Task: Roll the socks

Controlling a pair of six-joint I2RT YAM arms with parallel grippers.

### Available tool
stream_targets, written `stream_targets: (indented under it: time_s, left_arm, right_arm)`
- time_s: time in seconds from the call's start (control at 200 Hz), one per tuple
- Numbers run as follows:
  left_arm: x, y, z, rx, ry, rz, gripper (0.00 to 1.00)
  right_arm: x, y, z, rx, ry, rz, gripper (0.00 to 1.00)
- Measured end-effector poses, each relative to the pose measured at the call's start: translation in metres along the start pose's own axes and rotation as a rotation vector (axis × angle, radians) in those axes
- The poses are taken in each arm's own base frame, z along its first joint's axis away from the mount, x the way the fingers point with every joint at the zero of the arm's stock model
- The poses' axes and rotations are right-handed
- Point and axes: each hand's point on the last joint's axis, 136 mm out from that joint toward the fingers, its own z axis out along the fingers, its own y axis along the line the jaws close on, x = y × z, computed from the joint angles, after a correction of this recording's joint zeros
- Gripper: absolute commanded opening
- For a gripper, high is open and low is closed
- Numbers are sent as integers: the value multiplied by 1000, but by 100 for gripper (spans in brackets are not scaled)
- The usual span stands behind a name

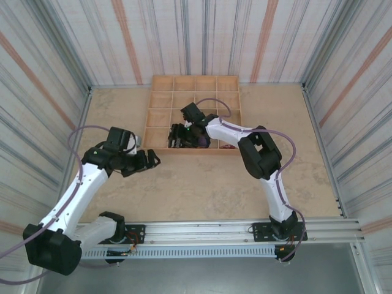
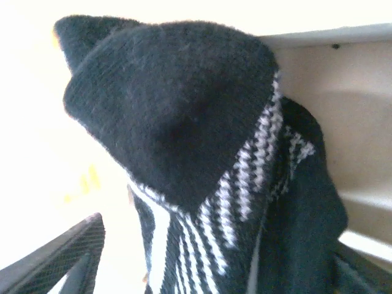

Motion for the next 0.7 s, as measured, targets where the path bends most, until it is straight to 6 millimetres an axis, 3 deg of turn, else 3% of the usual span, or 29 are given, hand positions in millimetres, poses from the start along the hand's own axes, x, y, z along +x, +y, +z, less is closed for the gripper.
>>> stream_targets:
  time_s: [0.035,0.135,0.276,0.481,0.596,0.701]
  left_arm:
    - [-6,3,-3,-4,-18,-8,99]
    - [-28,7,-10,-12,-63,-18,99]
    - [-47,19,-9,-35,-84,-38,99]
    - [-78,32,-8,-71,-209,36,99]
    - [-94,46,1,-129,-318,149,99]
    - [-102,64,18,-186,-384,249,99]
  right_arm:
    - [1,0,-4,7,-1,-12,95]
    - [1,-2,-18,44,-14,-48,100]
    - [-1,0,-38,76,-38,-92,99]
    - [-2,13,-97,102,-158,-225,99]
    - [3,1,-138,153,-251,-313,99]
    - [0,-31,-173,216,-334,-353,99]
